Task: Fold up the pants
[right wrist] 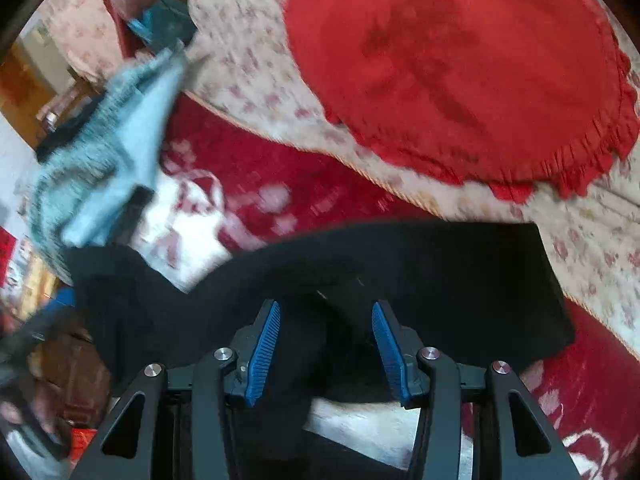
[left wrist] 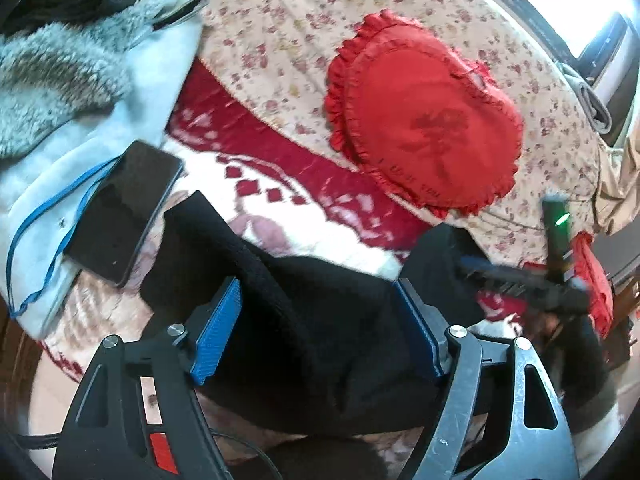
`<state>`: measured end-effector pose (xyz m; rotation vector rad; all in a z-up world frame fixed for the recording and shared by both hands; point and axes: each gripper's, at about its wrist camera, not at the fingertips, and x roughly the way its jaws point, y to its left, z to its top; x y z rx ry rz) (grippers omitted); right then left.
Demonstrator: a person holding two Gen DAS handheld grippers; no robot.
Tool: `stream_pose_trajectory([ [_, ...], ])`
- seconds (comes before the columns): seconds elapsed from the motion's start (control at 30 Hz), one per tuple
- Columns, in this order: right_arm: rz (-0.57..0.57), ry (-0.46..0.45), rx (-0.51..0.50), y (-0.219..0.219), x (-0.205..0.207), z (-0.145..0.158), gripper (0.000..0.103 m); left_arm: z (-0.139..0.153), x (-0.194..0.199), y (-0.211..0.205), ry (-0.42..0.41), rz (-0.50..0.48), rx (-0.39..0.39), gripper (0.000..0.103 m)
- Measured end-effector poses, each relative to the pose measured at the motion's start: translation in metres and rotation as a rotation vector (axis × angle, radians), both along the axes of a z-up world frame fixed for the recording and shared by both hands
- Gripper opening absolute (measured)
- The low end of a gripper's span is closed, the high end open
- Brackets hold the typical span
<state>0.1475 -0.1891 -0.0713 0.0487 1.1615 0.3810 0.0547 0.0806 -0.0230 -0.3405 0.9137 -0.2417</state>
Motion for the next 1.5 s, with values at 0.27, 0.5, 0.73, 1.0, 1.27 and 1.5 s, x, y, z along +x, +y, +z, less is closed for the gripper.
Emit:
stream_pose_trajectory([
  [0.27,-0.023,0.035,0.031,-0.018,-0.005,-0.024,0.047,-0.014,0.037,-0.061,0.057,-0.133,0.036,0.083],
  [0.5,-0.025,0.011,0.033,-0.032,-0.006,-0.012,0.047,-0.050,0.076,-0.107,0.171,-0.206,0.069,0.083],
  [0.73,-0.114,-0.021,0.085,-0.065,0.000,0.009,0.047,-0.049,0.068,-0.129,0.161,-0.285,0.086,0.030],
  [1.0,-0.296,-0.028,0.297,-0.098,0.003,0.033,0.050,-0.031,-0.004,-0.170,-0.011,-0.465,0.219,0.014],
  [1.27,-0.420,-0.010,0.429,-0.119,0.000,0.034,0.059,-0.030,-0.030,-0.172,-0.039,-0.505,0.241,0.014],
  [1.5,-0.449,0.046,0.493,-0.126,0.008,0.031,0.065,-0.034,-0.048,-0.179,-0.050,-0.537,0.271,0.014],
])
